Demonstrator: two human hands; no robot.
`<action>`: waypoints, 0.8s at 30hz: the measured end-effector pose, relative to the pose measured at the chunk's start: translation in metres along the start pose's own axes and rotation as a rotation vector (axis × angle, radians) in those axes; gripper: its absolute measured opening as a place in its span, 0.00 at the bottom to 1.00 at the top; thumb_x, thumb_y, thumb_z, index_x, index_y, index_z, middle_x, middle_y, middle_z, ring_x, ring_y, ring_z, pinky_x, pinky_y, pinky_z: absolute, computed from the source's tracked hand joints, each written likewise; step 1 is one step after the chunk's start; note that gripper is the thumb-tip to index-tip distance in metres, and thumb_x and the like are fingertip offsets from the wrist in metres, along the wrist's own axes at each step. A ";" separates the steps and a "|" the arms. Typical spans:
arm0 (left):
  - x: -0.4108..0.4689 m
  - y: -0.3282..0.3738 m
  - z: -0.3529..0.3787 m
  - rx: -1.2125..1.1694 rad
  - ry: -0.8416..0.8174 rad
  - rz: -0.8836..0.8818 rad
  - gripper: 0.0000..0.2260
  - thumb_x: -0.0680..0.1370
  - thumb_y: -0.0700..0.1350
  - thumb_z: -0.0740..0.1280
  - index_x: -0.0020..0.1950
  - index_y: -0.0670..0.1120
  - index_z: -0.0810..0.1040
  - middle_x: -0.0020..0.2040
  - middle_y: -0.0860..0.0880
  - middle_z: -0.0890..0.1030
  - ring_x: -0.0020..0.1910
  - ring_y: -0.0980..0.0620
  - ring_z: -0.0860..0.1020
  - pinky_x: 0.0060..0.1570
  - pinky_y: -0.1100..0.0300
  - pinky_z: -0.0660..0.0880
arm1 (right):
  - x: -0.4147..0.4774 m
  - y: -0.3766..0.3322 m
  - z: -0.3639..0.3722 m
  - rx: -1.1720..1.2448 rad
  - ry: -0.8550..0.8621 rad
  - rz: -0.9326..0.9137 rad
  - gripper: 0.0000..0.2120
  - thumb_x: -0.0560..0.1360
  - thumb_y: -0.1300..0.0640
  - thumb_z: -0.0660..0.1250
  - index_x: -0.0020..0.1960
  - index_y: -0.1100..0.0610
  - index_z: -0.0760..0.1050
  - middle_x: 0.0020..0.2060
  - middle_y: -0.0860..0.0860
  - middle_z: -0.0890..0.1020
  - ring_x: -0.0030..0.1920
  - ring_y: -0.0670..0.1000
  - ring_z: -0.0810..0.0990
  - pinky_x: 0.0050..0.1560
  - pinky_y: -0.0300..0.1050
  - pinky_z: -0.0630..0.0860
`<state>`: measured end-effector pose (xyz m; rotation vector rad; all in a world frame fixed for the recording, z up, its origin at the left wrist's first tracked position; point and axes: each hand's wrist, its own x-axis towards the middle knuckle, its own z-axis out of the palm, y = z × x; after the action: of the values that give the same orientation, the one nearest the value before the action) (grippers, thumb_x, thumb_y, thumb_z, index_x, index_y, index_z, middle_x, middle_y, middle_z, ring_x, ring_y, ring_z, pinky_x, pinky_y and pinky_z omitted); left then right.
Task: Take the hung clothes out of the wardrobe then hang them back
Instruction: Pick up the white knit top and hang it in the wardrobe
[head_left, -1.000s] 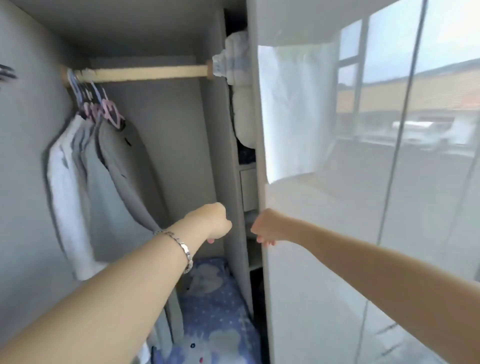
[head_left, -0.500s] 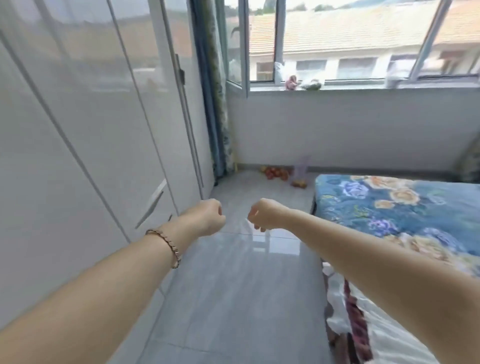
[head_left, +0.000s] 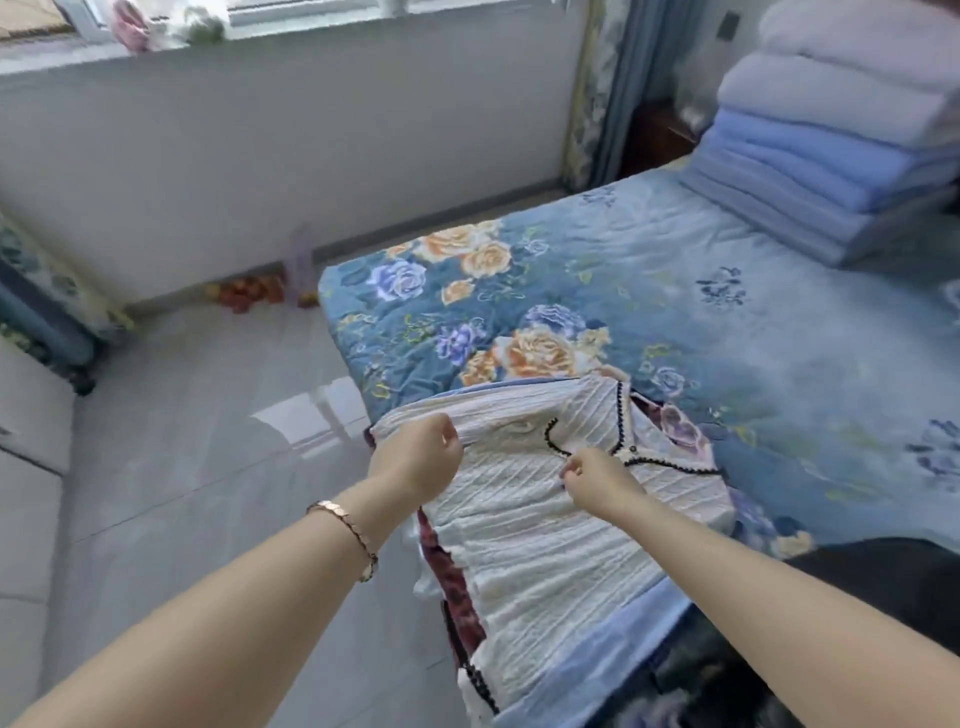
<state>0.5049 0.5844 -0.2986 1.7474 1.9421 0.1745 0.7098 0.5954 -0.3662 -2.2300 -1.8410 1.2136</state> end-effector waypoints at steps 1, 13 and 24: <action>0.016 0.016 0.017 -0.004 -0.021 0.028 0.09 0.78 0.45 0.57 0.51 0.47 0.76 0.51 0.47 0.80 0.49 0.46 0.76 0.43 0.57 0.71 | 0.012 0.026 -0.006 0.006 0.023 0.066 0.13 0.77 0.59 0.55 0.52 0.65 0.75 0.49 0.63 0.80 0.43 0.59 0.78 0.37 0.44 0.66; 0.178 0.147 0.224 0.199 -0.428 0.226 0.10 0.78 0.44 0.56 0.52 0.45 0.76 0.45 0.49 0.76 0.43 0.47 0.73 0.39 0.59 0.68 | 0.160 0.249 -0.027 -0.019 0.152 0.533 0.13 0.77 0.62 0.57 0.53 0.61 0.79 0.53 0.57 0.80 0.56 0.59 0.77 0.51 0.44 0.73; 0.258 0.102 0.317 0.275 -0.455 0.167 0.09 0.78 0.44 0.55 0.49 0.47 0.75 0.44 0.49 0.78 0.42 0.48 0.76 0.37 0.59 0.70 | 0.300 0.327 0.009 0.075 0.324 0.676 0.23 0.79 0.53 0.57 0.70 0.62 0.63 0.67 0.63 0.65 0.67 0.63 0.64 0.65 0.51 0.64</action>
<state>0.7308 0.7715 -0.6017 1.9177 1.5441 -0.4182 0.9806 0.7411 -0.6862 -2.8890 -0.9354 0.8505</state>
